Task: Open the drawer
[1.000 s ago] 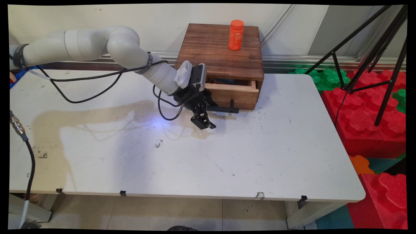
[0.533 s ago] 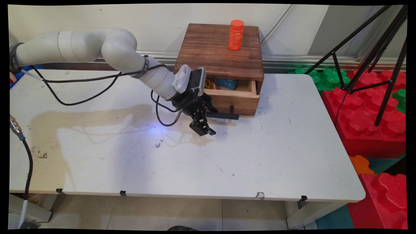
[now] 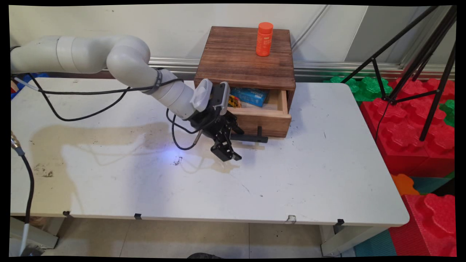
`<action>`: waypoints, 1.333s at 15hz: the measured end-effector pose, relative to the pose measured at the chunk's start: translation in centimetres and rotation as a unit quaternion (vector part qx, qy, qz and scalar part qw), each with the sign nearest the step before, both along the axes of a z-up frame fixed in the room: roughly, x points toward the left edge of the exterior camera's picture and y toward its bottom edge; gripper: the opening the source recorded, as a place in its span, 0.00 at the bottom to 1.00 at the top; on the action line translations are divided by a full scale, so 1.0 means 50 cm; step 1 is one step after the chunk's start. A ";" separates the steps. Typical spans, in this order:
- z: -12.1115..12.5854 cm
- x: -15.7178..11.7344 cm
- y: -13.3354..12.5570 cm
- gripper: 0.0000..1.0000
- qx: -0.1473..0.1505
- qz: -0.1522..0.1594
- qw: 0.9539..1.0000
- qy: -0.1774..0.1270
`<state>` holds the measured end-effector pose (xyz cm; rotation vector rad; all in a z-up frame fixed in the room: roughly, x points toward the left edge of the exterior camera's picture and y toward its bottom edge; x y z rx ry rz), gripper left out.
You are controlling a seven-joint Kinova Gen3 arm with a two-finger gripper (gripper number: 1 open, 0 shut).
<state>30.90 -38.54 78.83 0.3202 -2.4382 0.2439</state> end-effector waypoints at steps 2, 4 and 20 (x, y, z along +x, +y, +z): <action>0.001 -0.006 0.013 1.00 0.004 -0.001 1.000 0.002; 0.002 -0.010 0.027 1.00 0.008 -0.002 1.000 0.004; 0.004 -0.046 0.122 1.00 0.020 -0.016 1.000 0.015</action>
